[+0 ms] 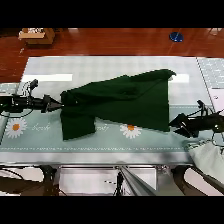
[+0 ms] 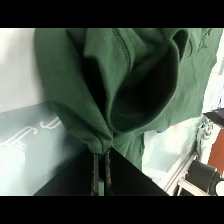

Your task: Fold the shirts.

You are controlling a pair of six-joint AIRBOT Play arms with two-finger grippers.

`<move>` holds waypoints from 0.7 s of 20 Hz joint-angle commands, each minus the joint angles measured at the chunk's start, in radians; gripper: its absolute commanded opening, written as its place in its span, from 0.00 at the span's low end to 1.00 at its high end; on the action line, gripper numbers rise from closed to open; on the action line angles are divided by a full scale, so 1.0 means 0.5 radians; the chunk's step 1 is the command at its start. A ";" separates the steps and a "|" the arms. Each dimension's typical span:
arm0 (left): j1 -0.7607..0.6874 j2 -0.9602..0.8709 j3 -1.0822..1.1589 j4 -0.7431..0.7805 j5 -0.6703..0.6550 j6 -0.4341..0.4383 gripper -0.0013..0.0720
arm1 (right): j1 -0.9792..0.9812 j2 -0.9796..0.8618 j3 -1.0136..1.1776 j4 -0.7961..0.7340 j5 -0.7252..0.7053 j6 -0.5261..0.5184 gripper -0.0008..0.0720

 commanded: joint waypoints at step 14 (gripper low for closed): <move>0.005 0.349 0.472 -0.667 -0.439 -0.008 0.04 | 0.523 0.354 0.781 0.192 -0.263 -0.150 0.06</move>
